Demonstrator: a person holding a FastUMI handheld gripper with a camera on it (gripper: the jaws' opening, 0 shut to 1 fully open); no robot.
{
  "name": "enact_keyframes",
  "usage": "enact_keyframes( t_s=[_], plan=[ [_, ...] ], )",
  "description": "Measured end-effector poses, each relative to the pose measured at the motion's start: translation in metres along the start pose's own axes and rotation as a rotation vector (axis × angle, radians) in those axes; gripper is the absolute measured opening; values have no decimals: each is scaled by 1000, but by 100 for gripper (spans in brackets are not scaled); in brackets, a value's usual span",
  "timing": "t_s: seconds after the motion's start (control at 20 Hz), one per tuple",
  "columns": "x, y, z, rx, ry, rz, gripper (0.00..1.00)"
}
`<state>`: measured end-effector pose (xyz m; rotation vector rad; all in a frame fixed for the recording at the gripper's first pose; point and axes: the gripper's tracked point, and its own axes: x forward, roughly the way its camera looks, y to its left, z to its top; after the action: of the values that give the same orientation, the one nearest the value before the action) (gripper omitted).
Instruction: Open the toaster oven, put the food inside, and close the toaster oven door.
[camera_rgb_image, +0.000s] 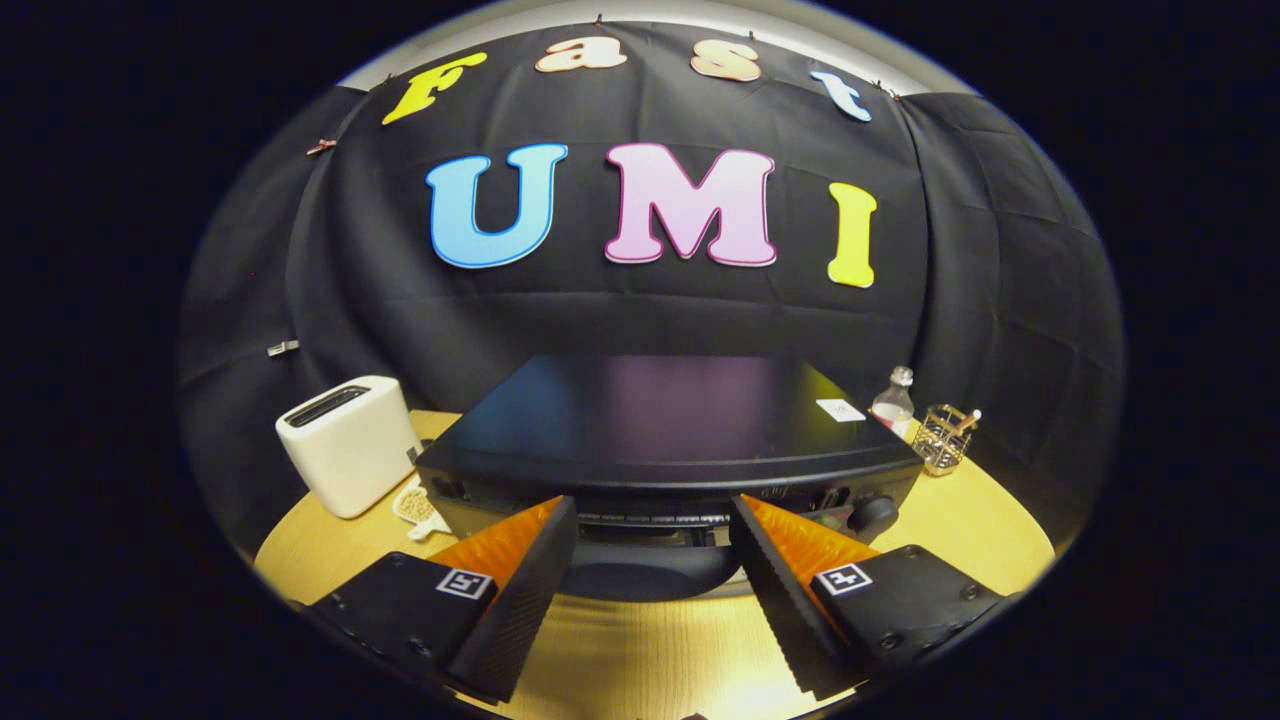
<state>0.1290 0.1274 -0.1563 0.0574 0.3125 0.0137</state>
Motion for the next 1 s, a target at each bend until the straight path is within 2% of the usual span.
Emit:
enact_keyframes(
  t_s=[0.45,0.6,0.75,0.85,1.0],
  plan=[
    [-50,0,-46,-32,54,38,99],
    [-61,-2,-65,-43,73,60,96],
    [-72,-1,-92,-104,111,101,96],
    [-79,-2,-111,-110,154,139,98],
    [-83,-4,-149,-51,296,186,98]
  ],
)
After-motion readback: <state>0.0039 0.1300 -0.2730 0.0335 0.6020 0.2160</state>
